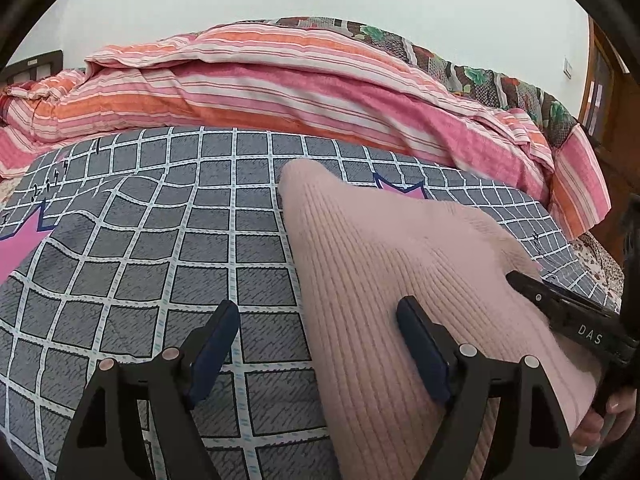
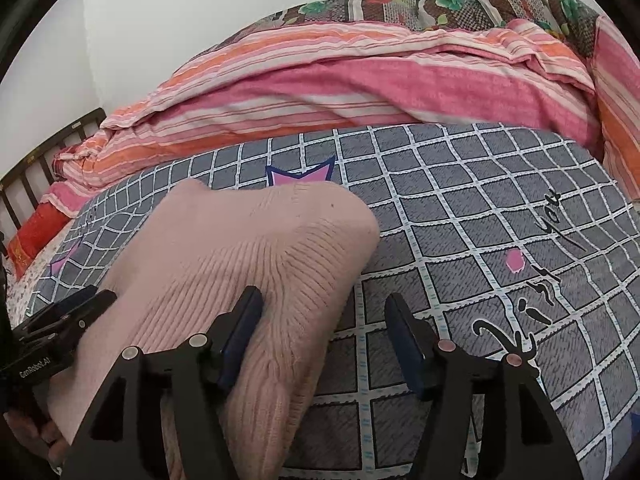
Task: Fold small clothes
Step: 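Press the folded sweater flat with both grippers from its sides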
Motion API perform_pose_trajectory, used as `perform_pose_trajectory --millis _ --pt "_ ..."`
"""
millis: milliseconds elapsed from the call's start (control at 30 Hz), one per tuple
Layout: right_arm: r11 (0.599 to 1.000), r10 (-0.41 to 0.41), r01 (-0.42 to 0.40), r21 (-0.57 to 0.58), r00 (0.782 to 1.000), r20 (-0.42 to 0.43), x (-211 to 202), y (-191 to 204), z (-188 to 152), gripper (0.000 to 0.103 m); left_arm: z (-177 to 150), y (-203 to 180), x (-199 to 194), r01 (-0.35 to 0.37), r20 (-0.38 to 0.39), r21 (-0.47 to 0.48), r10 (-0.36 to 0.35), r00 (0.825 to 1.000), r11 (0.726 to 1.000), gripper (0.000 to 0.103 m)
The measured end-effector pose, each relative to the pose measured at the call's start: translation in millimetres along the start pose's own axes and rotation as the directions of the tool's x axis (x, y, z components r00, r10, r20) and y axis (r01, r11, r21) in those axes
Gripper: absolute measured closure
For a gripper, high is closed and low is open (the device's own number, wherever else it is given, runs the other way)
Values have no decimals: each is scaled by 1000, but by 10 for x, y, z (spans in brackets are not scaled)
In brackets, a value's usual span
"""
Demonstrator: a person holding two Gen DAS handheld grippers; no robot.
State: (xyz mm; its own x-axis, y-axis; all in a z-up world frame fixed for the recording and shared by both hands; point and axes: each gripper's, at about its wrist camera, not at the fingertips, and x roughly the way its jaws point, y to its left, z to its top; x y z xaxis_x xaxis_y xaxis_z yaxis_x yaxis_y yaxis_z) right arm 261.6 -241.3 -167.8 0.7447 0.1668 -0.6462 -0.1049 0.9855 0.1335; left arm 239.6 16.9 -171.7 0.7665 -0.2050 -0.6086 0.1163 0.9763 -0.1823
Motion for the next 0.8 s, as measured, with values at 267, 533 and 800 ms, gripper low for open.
perform_pose_trajectory --millis 267,533,800 --pt "1000 -13 13 -13 1000 8 -20 19 -9 42 -22 -3 -24 -2 7 -5 2 1000 1000 21" --pt "1000 0 0 0 1000 12 -30 0 -11 42 -27 13 -49 11 14 -14 -11 1000 1000 21" --pt "1000 -7 7 -3 1000 19 -47 10 -23 42 -43 1 -72 8 21 -16 -8 1000 1000 21"
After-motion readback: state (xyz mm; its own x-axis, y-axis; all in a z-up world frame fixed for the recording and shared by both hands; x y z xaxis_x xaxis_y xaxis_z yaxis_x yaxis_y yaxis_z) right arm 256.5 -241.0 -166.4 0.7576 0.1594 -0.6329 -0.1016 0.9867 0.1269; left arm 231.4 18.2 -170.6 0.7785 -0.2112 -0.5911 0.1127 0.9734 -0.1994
